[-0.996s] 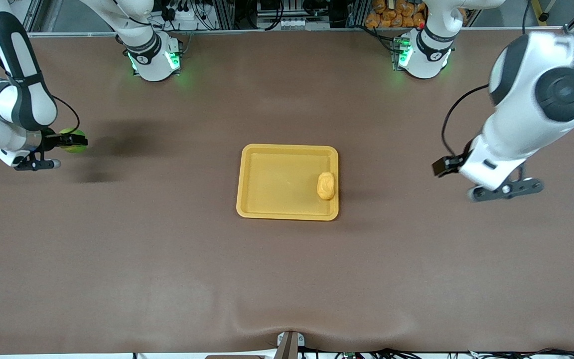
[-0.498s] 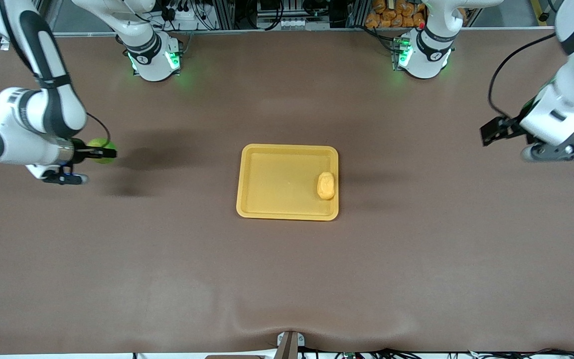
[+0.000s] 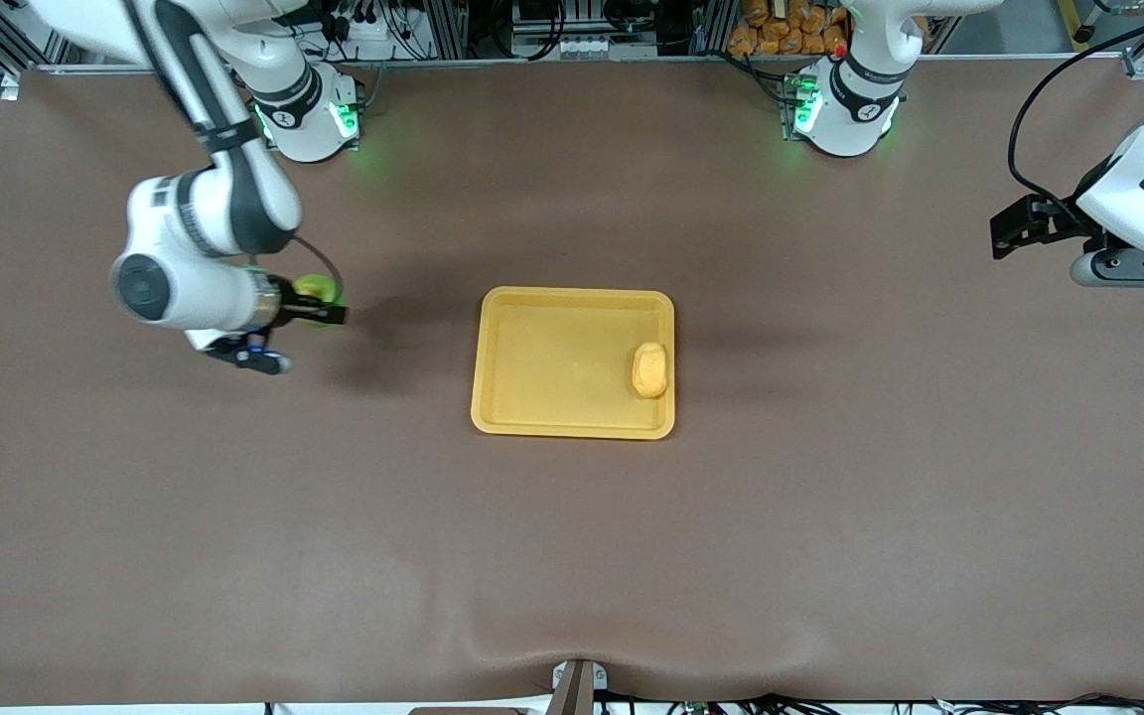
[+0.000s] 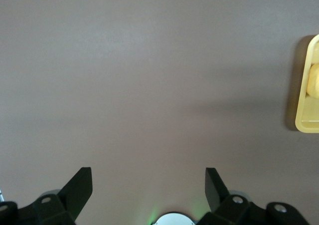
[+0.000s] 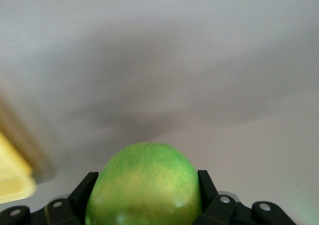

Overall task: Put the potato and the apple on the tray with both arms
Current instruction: 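Lift the apple with the right gripper while the left gripper withdraws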

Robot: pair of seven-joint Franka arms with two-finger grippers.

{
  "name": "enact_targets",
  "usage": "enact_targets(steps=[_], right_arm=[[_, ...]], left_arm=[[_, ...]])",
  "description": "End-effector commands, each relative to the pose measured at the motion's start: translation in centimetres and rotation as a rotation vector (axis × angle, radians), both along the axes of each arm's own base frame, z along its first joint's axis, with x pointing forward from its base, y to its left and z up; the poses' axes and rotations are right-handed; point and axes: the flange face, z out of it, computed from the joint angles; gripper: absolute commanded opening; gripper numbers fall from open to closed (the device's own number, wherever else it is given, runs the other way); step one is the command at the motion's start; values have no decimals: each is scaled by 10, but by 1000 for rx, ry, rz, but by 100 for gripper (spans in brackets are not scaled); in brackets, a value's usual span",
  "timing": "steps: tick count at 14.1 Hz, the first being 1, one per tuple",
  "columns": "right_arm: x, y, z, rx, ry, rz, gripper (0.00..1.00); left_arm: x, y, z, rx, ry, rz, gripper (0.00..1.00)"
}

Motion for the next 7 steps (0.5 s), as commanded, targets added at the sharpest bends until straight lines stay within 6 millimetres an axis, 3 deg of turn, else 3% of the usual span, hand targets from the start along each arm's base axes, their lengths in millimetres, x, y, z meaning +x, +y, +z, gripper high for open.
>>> enact_targets(steps=[1,2,4,7], right_arm=[[3,57,0,40,-6,-109,0],[5,85,2,47,-15,-140,0],[16,122,0,18,-15,-201,0],[39,154,-10,19,-37,-266,0]], left_arm=[[-11,-2,15,-81,-2,16,100],[-13,-3,19,-86,-9,31,100],[-12,-4,22,-79,-19,29,100],[-14,-20,21,-13,-18,-37,100]])
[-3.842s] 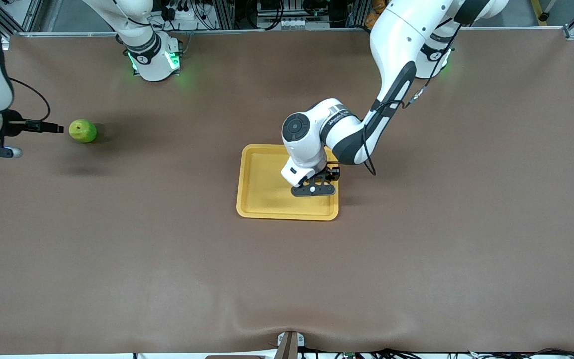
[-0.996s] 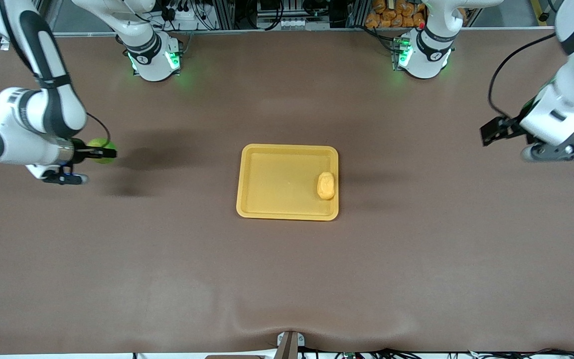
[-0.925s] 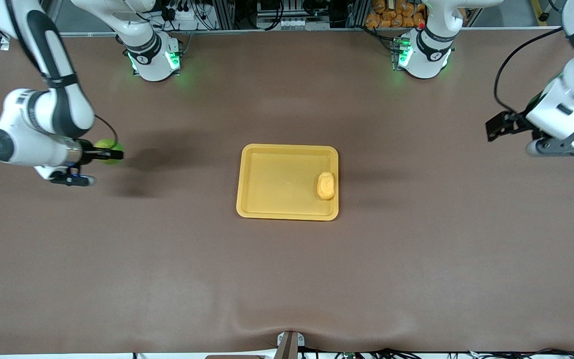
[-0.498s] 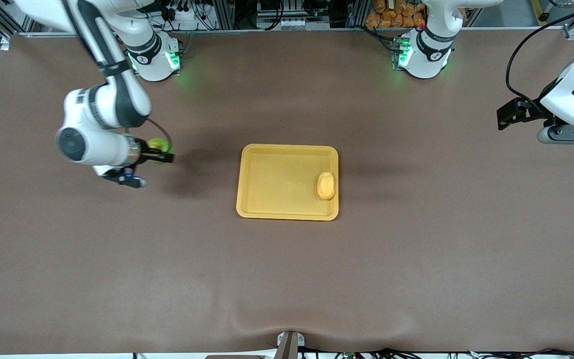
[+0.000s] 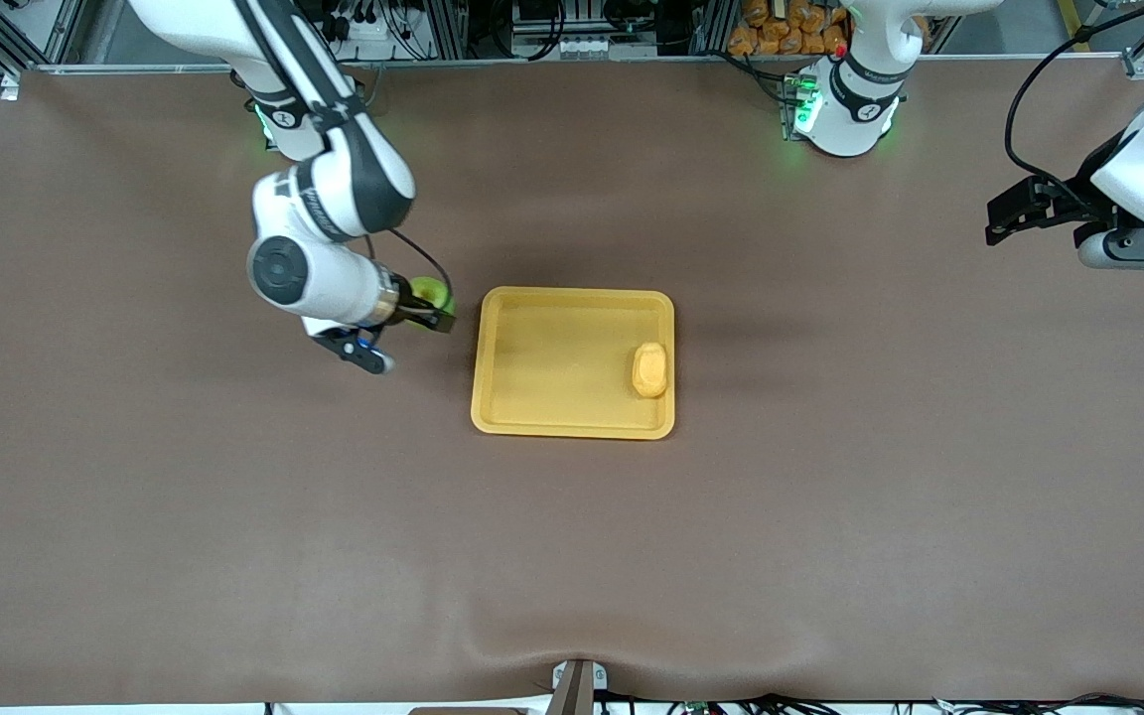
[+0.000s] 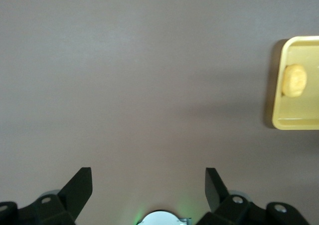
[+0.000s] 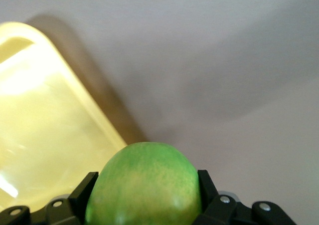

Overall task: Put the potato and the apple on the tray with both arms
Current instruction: 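Lift the apple with the right gripper while the left gripper withdraws, then carry the green apple over the tray with the right gripper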

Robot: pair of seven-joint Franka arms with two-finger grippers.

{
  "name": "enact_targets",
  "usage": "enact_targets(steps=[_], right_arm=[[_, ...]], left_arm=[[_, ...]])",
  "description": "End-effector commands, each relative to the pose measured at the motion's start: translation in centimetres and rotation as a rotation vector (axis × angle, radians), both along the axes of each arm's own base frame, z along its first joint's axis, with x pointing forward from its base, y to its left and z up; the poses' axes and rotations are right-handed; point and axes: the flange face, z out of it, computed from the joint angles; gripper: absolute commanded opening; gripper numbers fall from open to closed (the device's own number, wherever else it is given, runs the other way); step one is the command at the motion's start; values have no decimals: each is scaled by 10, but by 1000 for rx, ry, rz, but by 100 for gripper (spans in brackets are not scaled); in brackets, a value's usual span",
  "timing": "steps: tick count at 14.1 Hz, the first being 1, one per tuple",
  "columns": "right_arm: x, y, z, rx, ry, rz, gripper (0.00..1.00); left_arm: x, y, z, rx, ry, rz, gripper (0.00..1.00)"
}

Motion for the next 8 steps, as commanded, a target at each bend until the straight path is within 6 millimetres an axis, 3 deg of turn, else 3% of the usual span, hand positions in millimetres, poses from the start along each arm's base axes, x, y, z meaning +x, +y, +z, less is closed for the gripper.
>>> enact_targets(steps=[1,3,8], right_arm=[[29,34,-14,14,-6,-78,0],[43,53,-27,4,-23,-132,0],[38,84,-45,8,-47,-164,0]], left_arm=[[-6,-11,9,30,-7,-40,100],[-5,-12,11,24,-25,-43,100],[-2,-15,18,-18,-58,-42,100]])
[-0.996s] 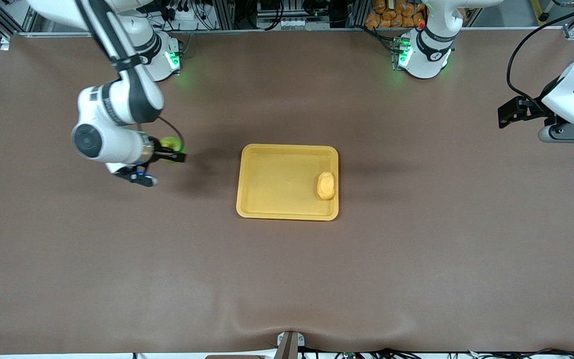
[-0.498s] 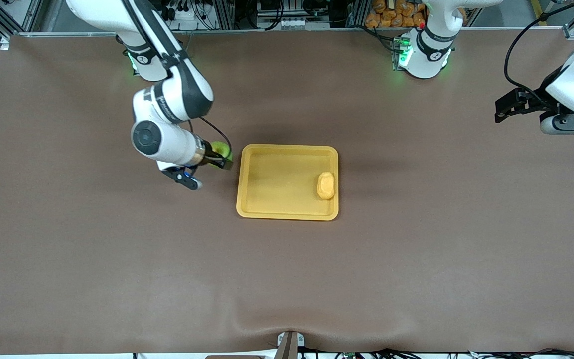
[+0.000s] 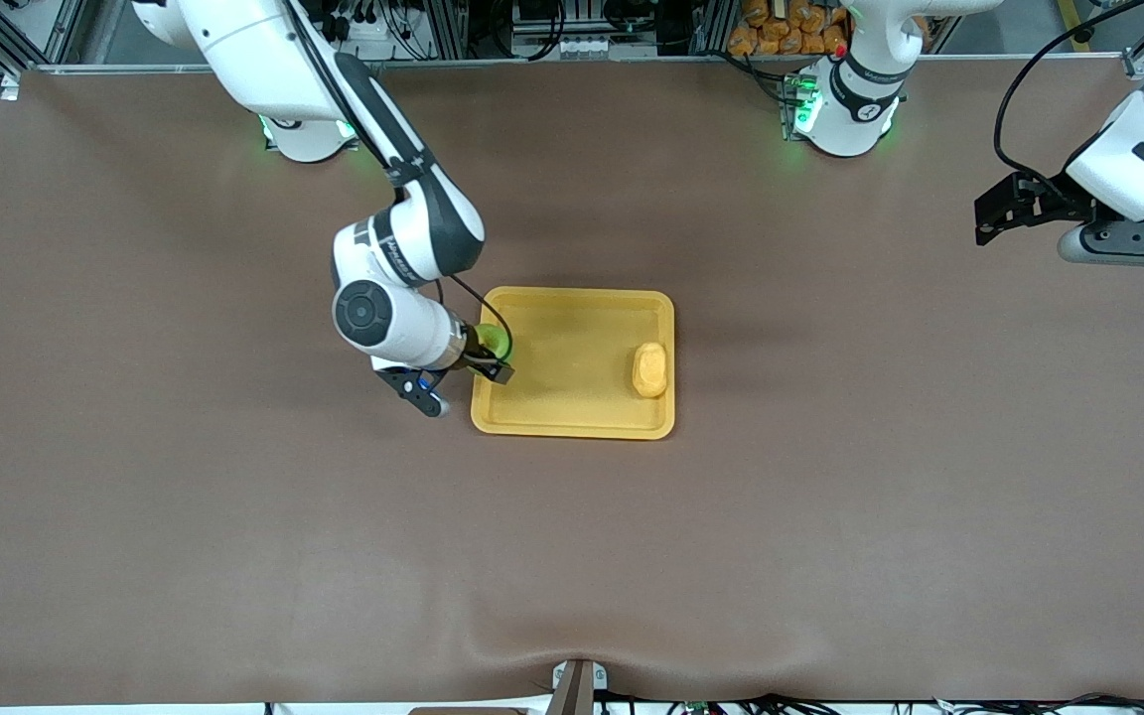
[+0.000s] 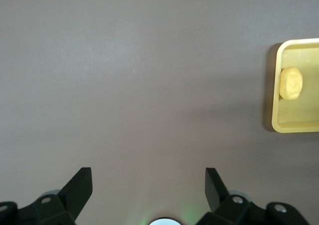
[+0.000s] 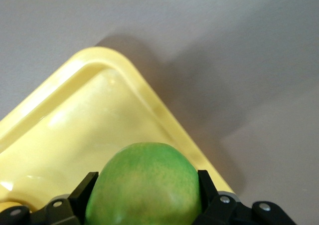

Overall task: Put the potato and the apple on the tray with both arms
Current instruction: 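Carry the green apple over the tray with the right gripper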

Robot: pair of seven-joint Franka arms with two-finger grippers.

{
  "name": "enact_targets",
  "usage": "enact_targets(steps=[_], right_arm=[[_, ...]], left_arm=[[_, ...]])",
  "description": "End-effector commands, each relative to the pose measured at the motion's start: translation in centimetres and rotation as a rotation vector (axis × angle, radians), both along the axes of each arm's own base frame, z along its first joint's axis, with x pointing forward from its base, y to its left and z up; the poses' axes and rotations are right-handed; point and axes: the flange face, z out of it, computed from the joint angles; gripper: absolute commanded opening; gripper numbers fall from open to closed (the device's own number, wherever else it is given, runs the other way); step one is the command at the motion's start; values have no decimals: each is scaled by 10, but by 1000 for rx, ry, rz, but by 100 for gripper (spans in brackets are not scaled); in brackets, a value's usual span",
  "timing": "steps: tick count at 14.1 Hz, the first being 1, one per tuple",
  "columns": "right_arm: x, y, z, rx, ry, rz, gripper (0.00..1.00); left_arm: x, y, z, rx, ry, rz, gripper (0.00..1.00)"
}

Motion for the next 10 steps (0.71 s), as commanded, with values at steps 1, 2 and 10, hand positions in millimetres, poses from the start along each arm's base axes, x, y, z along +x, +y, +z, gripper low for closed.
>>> enact_targets(steps=[1,2,10], right_arm=[[1,11,-10,6,1,-31,0],[1,14,-12,7,-14,-32,0],[-7,26,-39,-19,-14,-70,100]], left_arm=[[-4,0,9,-27,-16,-17,100],[-3,2,10,-29,-17,-40,100],[5,12,10,-28,-53,-83,100]])
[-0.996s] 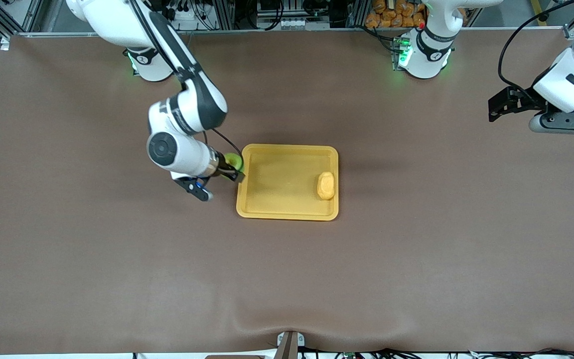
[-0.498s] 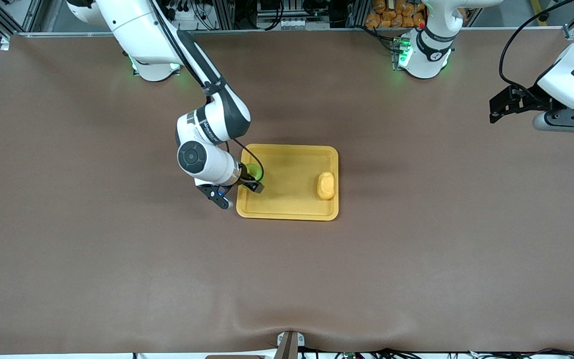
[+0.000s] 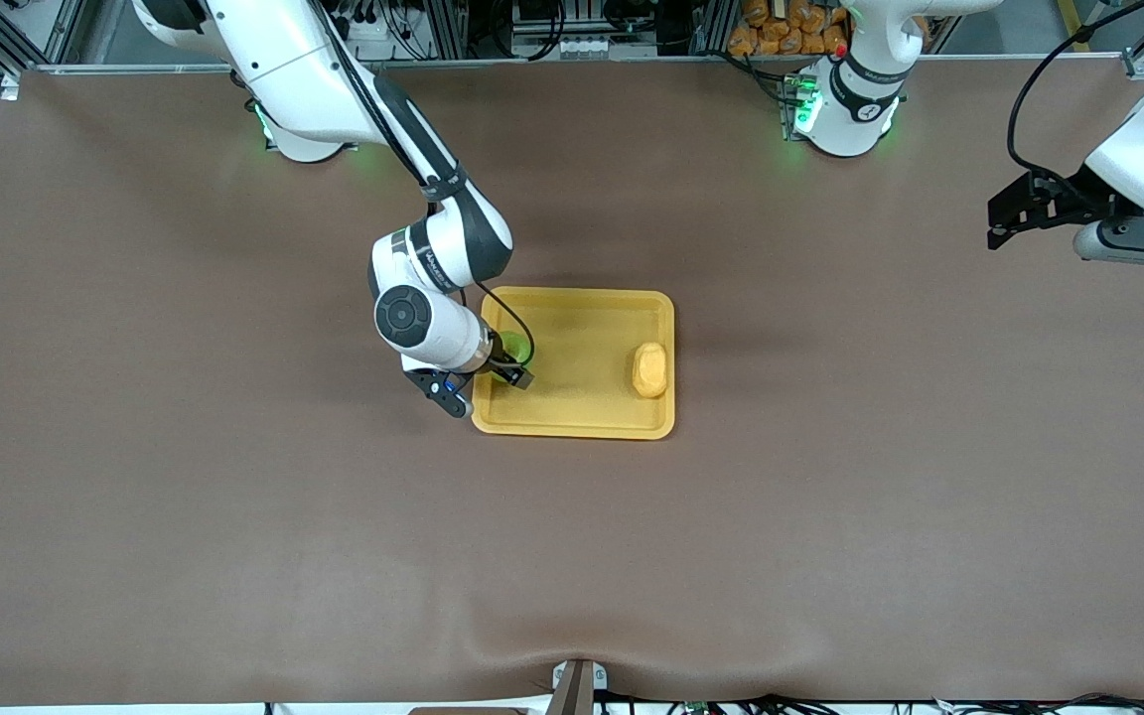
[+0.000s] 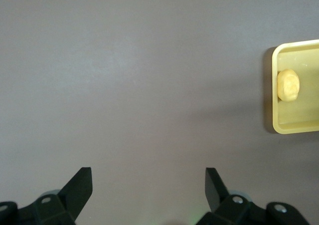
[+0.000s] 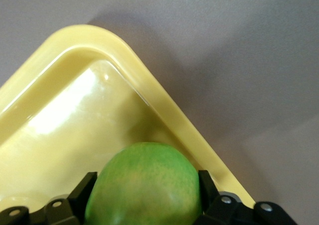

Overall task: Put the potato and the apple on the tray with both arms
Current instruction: 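Carry the green apple over the tray with the right gripper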

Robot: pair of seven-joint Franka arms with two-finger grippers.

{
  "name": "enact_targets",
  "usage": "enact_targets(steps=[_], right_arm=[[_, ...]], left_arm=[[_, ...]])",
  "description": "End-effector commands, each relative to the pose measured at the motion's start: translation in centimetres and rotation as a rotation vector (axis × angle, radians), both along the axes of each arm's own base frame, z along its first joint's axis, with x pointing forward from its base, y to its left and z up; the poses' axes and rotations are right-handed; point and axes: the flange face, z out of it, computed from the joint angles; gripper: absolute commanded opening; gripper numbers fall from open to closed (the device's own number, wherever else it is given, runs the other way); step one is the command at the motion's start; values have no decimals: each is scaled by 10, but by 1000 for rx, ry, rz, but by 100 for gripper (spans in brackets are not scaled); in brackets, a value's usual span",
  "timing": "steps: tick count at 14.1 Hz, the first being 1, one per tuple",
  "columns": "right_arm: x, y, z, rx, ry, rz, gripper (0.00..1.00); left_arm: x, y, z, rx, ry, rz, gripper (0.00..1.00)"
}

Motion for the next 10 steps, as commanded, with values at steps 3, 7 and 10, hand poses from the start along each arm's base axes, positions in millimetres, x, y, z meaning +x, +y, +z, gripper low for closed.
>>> enact_targets(steps=[3,7,10], right_arm=[[6,10,12,15,-10,-28,100],[24,-5,46,7,70,-12,100],[42,-25,87,9,118,-9,100]], left_arm=[[0,4,5,-14,-14,-16,100],[4,6,10,-17,-20,-11,100],[-6,11,11,-13,29,-3,100]])
